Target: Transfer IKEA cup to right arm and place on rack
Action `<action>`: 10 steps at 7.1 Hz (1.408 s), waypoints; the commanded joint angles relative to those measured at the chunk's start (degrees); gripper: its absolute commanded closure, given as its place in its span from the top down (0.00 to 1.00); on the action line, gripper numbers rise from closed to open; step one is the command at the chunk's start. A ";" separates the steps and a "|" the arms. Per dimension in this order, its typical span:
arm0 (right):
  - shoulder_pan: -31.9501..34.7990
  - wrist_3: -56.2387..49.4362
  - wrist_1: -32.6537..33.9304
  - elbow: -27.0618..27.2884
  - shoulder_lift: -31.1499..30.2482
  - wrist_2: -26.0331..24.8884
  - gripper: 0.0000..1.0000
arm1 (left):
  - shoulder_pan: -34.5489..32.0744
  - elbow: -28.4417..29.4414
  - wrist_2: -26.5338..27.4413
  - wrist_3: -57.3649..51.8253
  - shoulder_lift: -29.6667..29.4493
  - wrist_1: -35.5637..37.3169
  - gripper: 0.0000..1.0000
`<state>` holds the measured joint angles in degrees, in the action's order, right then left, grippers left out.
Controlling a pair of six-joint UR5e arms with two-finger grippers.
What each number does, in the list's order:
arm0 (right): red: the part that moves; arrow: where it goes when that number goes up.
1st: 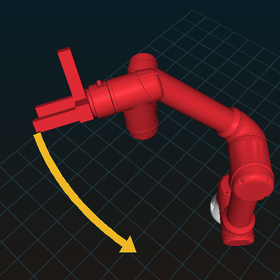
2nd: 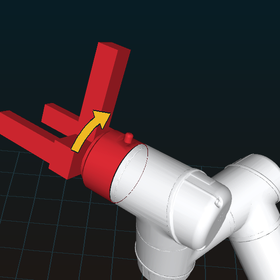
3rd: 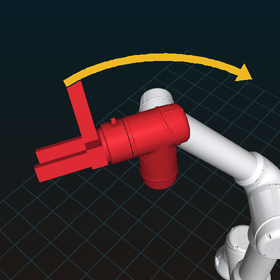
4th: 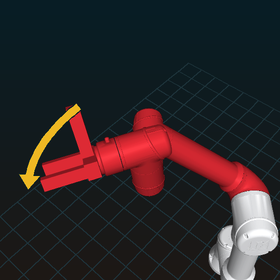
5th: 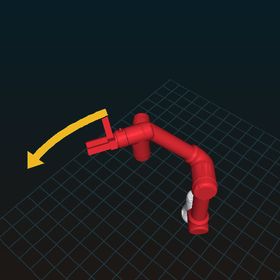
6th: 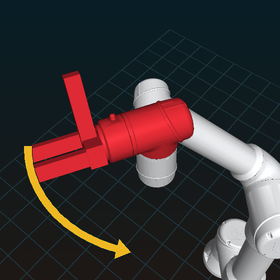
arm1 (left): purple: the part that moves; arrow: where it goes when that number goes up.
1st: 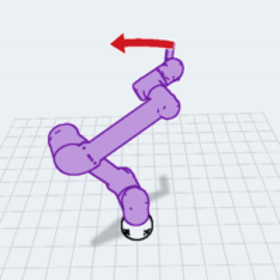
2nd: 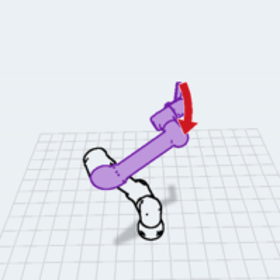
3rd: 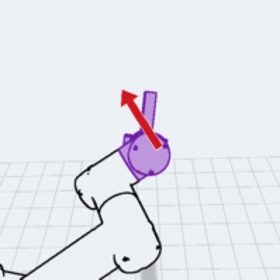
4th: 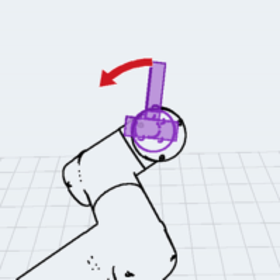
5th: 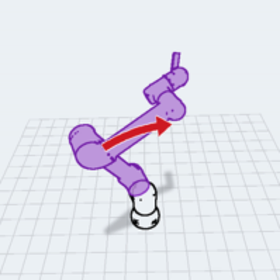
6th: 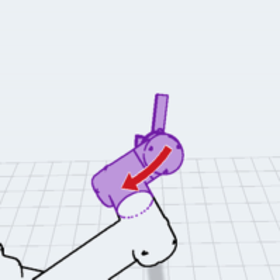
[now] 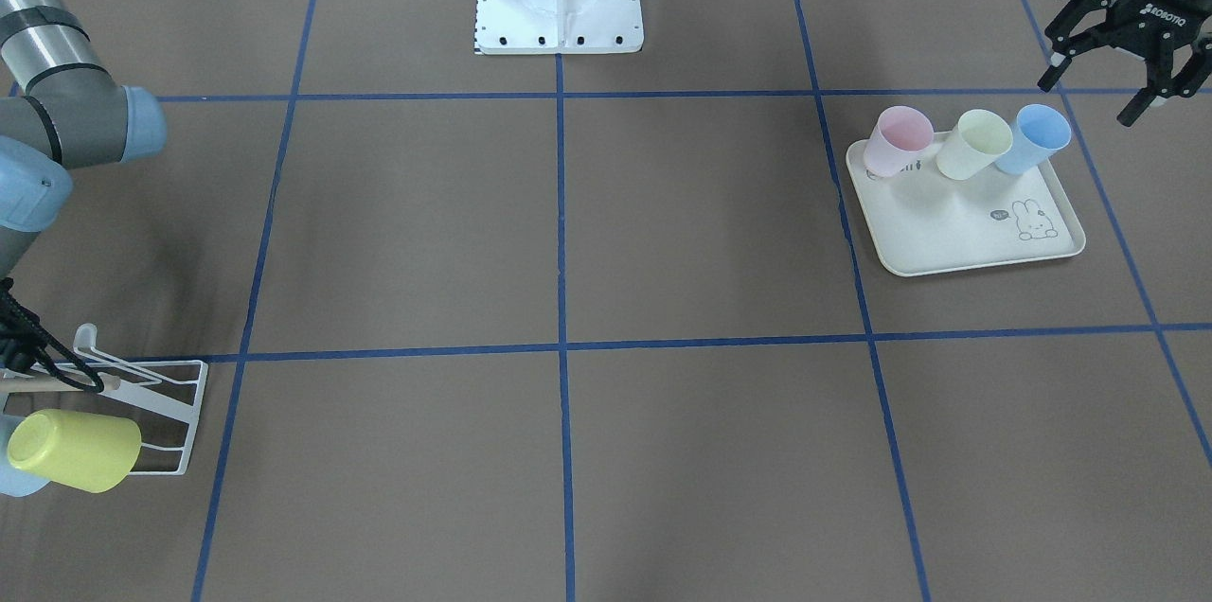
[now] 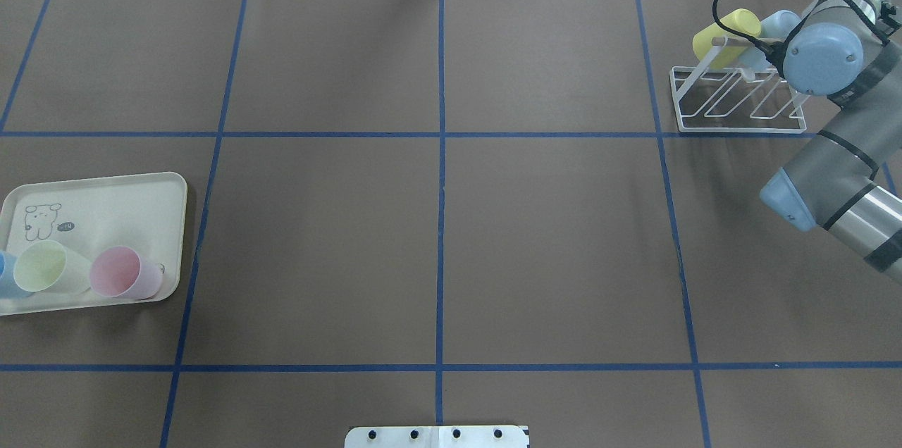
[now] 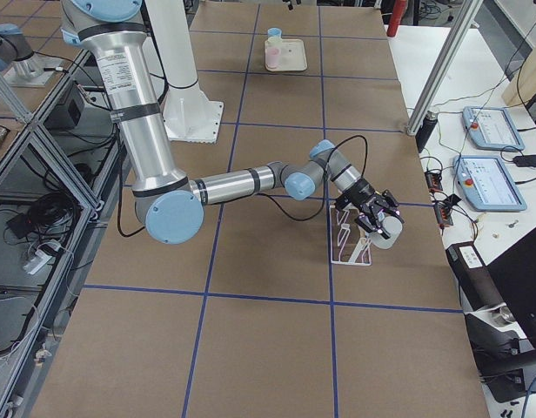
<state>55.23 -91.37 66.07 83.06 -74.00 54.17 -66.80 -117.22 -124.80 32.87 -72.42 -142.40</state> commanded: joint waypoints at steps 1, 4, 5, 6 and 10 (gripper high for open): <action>-0.47 0.23 -0.15 0.00 0.00 -0.56 0.00 | 0.00 0.15 0.00 0.00 0.00 0.02 1.00; -0.56 0.32 -0.33 0.00 -0.09 -0.56 0.02 | 0.00 0.15 0.00 0.00 0.00 -0.07 1.00; -0.56 0.40 -0.33 0.00 -0.09 -0.56 0.10 | 0.00 0.15 0.00 0.00 0.00 -0.07 1.00; -0.56 0.58 -0.33 0.09 -0.09 -0.47 0.26 | 0.00 0.15 0.00 0.00 0.00 -0.07 1.00; -0.56 0.58 -0.85 0.62 -0.09 -0.03 0.97 | 0.00 0.15 0.00 0.00 0.00 -0.07 1.00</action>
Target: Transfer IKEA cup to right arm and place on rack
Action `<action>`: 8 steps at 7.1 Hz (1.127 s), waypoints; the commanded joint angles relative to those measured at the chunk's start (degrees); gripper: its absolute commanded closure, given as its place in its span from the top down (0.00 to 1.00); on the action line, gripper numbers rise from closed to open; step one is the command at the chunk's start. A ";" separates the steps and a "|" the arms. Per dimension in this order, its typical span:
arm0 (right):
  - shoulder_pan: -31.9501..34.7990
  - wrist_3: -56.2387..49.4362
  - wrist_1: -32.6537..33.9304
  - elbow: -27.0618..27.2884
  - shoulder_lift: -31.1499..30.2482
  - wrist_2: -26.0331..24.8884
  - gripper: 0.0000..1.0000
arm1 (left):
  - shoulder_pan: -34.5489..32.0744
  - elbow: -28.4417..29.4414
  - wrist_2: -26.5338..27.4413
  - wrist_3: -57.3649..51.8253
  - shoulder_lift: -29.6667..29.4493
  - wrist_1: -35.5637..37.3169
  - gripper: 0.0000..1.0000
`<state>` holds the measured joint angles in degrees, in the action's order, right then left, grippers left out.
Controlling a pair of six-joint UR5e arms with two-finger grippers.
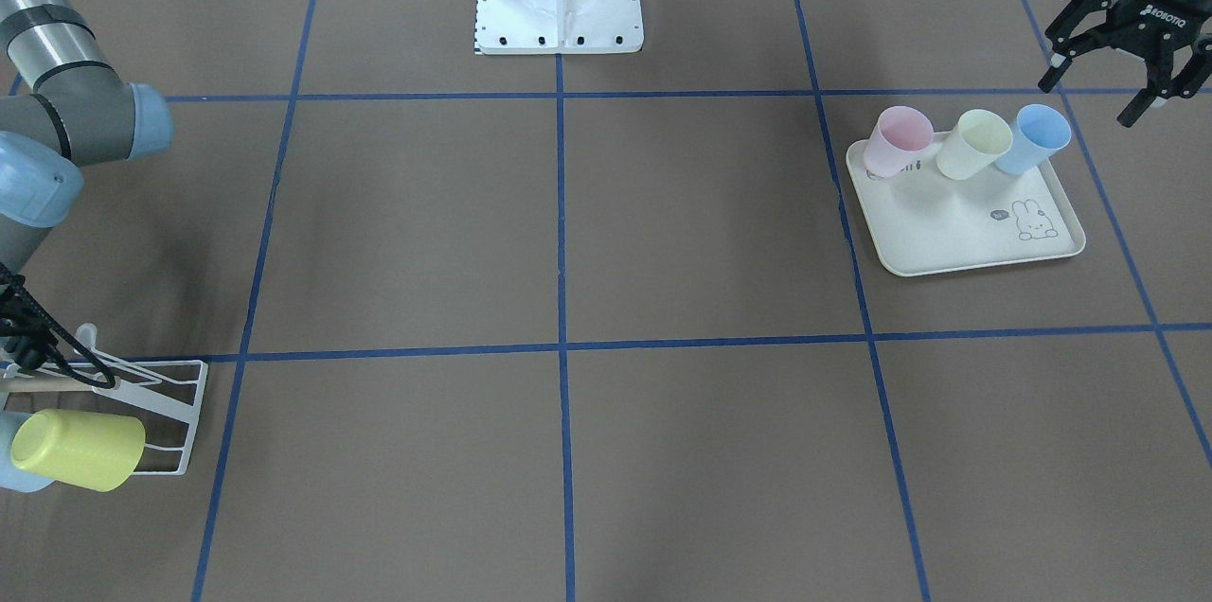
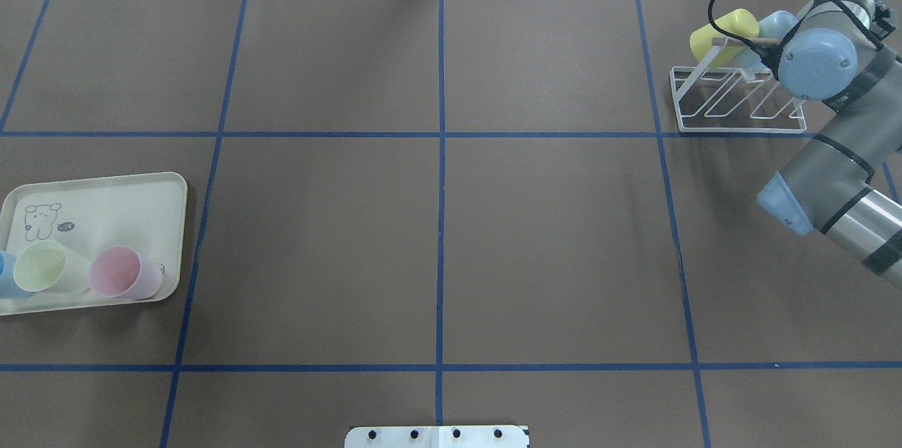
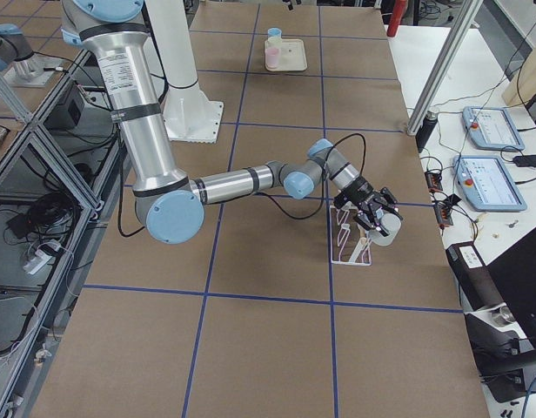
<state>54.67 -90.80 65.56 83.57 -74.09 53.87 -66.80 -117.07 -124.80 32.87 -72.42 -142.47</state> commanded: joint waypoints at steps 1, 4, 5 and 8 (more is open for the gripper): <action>0.00 0.09 -0.61 -0.08 0.00 0.27 0.97 | 0.00 0.00 0.00 0.00 0.00 0.00 1.00; 0.00 0.00 -0.70 0.88 0.00 0.36 0.98 | 0.00 0.00 0.00 0.00 0.00 0.00 1.00; 0.09 -0.17 -0.52 3.32 -0.09 1.05 0.98 | 0.00 -0.09 0.00 0.00 0.00 0.00 1.00; 0.35 6.36 -0.08 12.29 -0.70 10.24 0.98 | -0.09 -0.18 0.00 0.00 0.00 0.00 1.00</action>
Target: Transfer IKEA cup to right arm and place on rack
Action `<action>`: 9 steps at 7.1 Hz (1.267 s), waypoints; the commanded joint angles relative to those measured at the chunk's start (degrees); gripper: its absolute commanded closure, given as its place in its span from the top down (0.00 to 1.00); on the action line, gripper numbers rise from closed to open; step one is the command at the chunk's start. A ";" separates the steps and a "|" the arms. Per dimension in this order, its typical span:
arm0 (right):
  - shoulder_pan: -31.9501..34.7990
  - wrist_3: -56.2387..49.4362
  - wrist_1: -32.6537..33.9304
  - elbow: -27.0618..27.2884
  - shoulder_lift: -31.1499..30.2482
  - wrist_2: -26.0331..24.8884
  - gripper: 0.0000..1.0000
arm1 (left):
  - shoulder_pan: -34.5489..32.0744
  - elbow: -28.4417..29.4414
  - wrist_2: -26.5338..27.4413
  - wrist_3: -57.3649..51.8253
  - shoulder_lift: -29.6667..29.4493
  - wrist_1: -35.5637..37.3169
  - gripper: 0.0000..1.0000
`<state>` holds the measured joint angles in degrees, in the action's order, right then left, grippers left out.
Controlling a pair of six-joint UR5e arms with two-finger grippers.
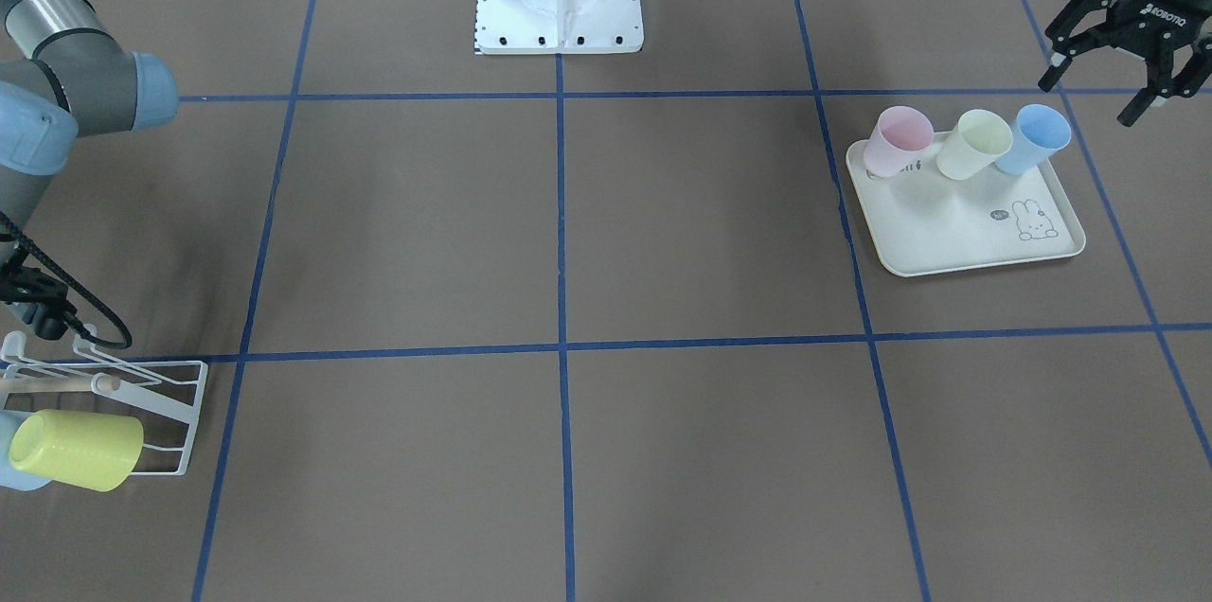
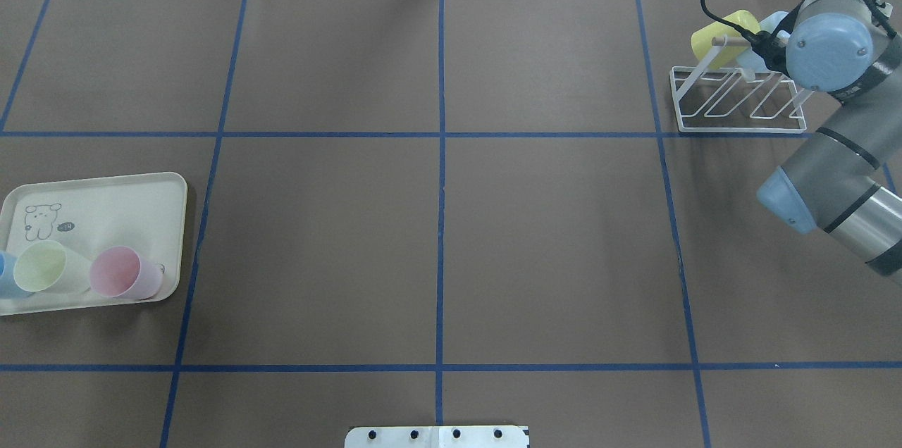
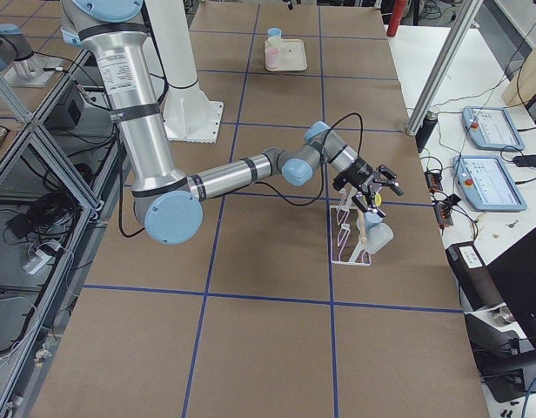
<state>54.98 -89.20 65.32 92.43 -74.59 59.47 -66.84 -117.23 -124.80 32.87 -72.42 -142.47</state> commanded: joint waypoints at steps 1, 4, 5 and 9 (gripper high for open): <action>-0.04 11.79 0.24 5.46 -0.38 9.65 0.98 | -0.05 -0.02 0.09 0.00 0.09 -0.09 1.00; -0.13 38.20 0.33 13.37 -4.50 24.06 0.99 | -0.05 -0.11 0.88 0.09 0.61 0.00 1.00; -0.31 49.01 -0.28 14.17 -4.77 31.51 0.99 | -0.05 -0.02 0.97 0.09 0.70 0.09 1.00; -8.62 93.13 -0.46 24.26 -4.35 43.45 0.99 | 1.44 0.42 6.23 -0.79 3.85 0.18 1.00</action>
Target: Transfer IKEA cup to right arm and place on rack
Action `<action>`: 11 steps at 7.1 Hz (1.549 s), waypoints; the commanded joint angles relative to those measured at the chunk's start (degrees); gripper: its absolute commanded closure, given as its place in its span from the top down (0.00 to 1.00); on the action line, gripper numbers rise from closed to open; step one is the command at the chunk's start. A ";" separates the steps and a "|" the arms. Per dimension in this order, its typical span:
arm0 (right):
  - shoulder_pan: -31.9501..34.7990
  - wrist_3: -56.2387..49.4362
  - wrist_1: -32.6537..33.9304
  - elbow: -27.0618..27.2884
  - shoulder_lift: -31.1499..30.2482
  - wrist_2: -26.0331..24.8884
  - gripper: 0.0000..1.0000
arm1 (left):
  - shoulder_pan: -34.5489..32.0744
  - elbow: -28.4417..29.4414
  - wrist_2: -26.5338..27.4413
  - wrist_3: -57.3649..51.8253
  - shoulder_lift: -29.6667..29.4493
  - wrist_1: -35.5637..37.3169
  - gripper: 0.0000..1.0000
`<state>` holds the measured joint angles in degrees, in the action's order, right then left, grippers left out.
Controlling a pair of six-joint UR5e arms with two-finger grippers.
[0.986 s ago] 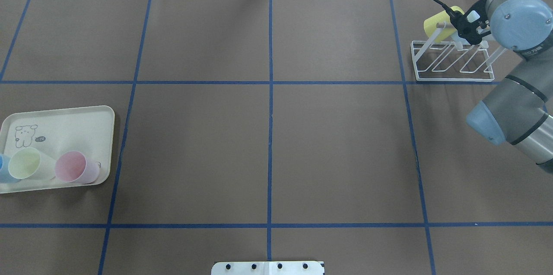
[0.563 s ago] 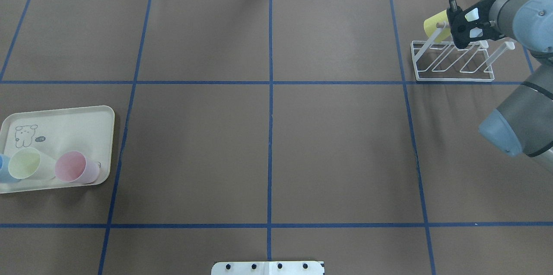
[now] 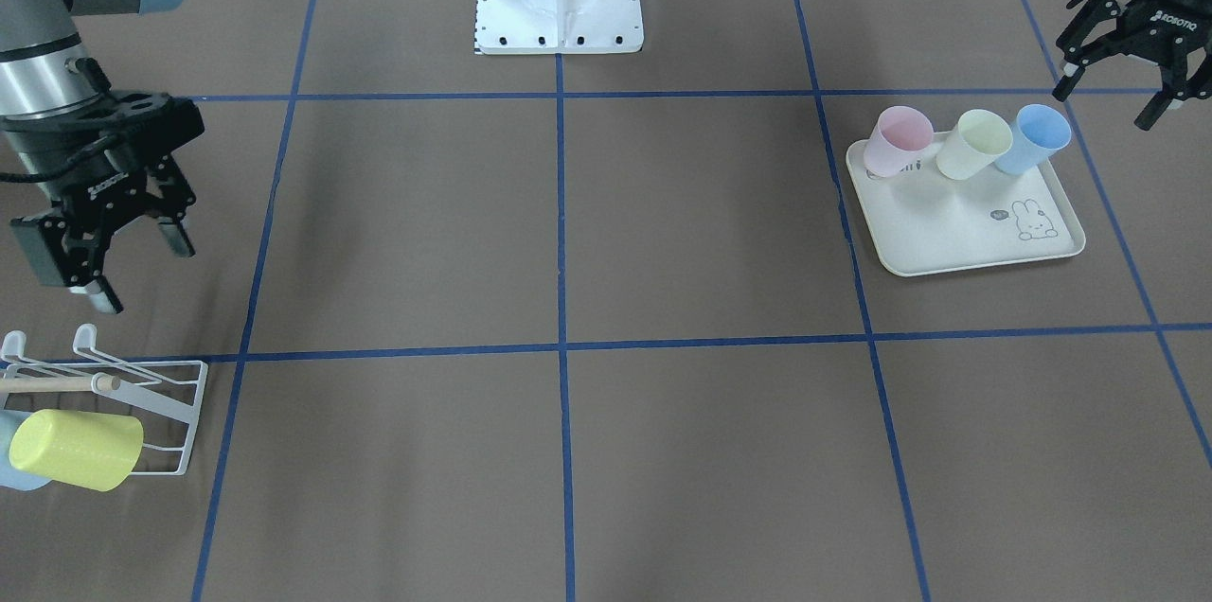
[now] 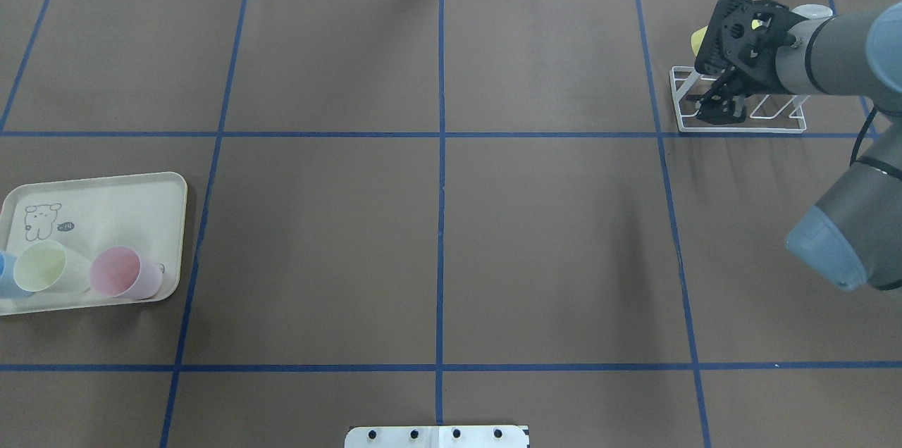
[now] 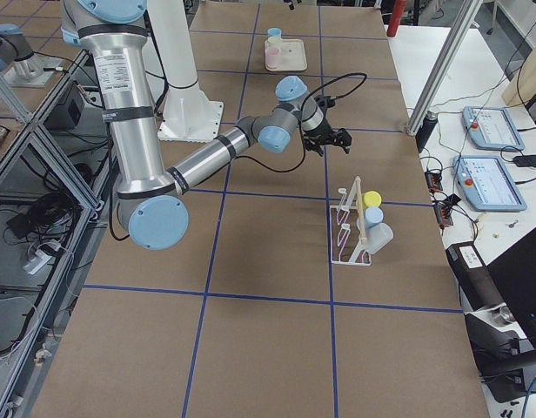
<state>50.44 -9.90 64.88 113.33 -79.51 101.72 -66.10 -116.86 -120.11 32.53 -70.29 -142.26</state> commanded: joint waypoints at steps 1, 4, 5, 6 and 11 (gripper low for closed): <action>-7.26 19.77 -0.54 4.26 2.76 1.12 0.99 | 1.49 0.14 2.42 -1.41 4.52 -0.21 1.00; -15.35 25.69 -24.45 -1.06 3.13 0.94 0.99 | 2.63 5.02 5.24 -3.61 9.29 -4.75 1.00; -17.11 26.33 -34.02 -4.22 3.04 0.94 0.99 | 4.38 10.63 6.63 -3.09 9.12 -12.35 1.00; -18.18 26.42 -39.16 -5.64 2.96 0.85 0.99 | 5.27 12.16 6.64 -1.00 9.20 -15.99 1.00; -19.68 28.18 -44.40 -6.98 3.04 0.76 0.99 | 13.10 18.06 6.91 4.47 9.03 -21.83 0.62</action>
<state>30.93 17.78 20.62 106.39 -76.50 102.45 -53.47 -100.03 -113.21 36.89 -61.22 -162.83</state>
